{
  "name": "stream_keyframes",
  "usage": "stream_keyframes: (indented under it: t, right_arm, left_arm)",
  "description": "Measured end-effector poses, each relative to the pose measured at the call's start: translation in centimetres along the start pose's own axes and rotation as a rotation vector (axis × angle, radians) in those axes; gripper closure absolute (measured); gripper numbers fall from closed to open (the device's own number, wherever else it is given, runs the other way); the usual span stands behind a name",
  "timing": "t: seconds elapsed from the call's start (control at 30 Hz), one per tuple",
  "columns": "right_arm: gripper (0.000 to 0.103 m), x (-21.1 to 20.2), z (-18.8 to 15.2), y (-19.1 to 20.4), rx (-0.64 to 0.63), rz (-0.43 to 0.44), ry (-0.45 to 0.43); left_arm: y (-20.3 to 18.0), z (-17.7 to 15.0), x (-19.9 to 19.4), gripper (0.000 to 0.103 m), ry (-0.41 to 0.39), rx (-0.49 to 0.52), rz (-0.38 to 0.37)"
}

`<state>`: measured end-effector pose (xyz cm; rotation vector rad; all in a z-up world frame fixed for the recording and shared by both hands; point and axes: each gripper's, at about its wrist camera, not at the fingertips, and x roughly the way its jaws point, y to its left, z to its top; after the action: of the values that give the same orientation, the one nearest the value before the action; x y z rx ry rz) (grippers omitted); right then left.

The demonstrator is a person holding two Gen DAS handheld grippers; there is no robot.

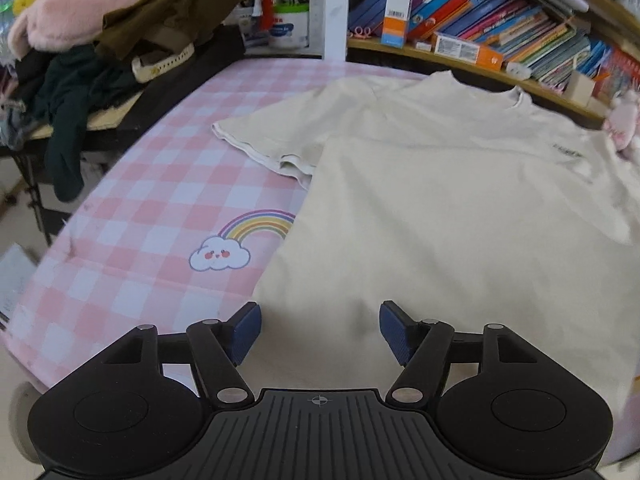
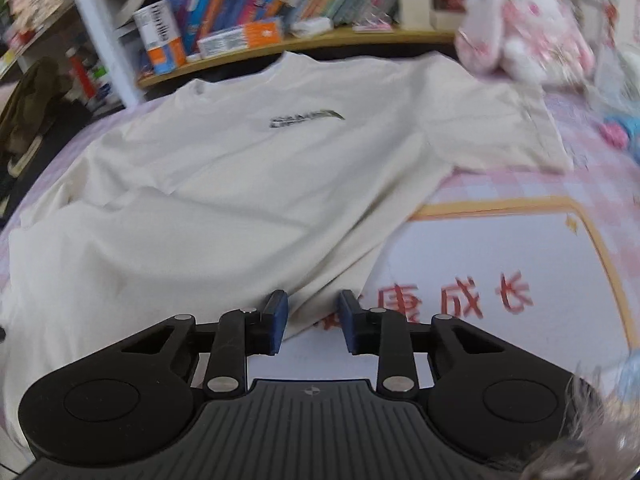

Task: Fold clothes

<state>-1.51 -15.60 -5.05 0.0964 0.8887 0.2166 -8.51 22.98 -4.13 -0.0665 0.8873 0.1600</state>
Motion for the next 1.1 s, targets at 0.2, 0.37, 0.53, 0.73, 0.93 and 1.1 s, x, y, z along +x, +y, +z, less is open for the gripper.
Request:
stream_keyframes:
  t: [0.2, 0.37, 0.53, 0.73, 0.93, 1.1]
  right_arm:
    - [0.101, -3.4, 0.8, -2.4, 0.061, 0.111, -0.049]
    - [0.101, -9.0, 3.7, -5.8, 0.181, 0.147, -0.223]
    - [0.101, -9.2, 8.4, -7.1, 0.178, 0.192, -0.325]
    - [0.100, -5.7, 11.9, -7.5, 0.166, 0.249, -0.277]
    - [0.096, -3.9, 11.4, -6.4, 0.155, 0.270, -0.220]
    - [0.057, -3.9, 7.9, -7.4, 0.179, 0.222, -0.143]
  left_arm:
    - [-0.4, 1.2, -1.3, 0.103, -0.019, -0.059, -0.050]
    - [-0.2, 3.8, -3.9, 0.103, -0.141, -0.177, -0.164]
    - [-0.4, 6.1, -2.2, 0.103, -0.163, -0.191, -0.119]
    - [-1.1, 5.7, -1.3, 0.097, -0.128, -0.147, -0.109]
    - [-1.6, 3.1, -1.8, 0.067, -0.033, -0.108, -0.130]
    - [-0.9, 0.5, -2.9, 0.050, 0.002, -0.141, -0.126]
